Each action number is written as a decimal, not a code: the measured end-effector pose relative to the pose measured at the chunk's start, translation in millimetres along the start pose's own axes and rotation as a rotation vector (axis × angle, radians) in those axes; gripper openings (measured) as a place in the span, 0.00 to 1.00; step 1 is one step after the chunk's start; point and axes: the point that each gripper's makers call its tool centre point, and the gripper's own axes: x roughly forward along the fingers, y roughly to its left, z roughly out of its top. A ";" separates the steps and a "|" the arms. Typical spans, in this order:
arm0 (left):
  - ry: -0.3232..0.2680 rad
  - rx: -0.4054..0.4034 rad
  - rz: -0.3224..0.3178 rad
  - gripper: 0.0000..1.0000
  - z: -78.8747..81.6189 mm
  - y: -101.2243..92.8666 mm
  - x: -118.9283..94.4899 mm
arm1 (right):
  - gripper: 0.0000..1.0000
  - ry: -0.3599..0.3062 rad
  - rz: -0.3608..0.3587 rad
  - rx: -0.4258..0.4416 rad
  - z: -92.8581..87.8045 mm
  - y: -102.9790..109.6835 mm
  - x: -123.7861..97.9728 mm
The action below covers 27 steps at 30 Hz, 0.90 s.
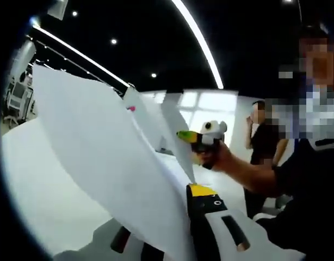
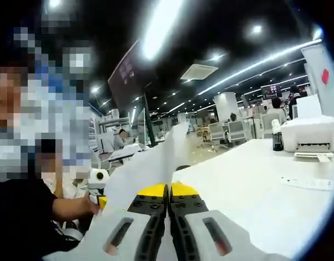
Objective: Organize the stack of printing papers by aligning and flattening the scattered papers on the table
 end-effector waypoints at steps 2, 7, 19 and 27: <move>-0.001 0.000 -0.003 0.14 0.1 -0.7 0.0 | 0.00 0.001 -0.011 -0.007 0.9 -3.4 -2.6; -0.010 -0.010 -0.013 0.14 1.6 -2.6 -0.6 | 0.00 0.001 -0.030 -0.015 1.8 -9.6 -7.7; -0.005 -0.012 -0.013 0.16 0.5 -3.5 0.3 | 0.00 0.000 0.026 0.009 -5.3 10.0 10.8; 0.000 -0.009 -0.017 0.17 -0.7 -5.7 1.1 | 0.00 0.031 0.075 0.015 -18.0 29.2 34.5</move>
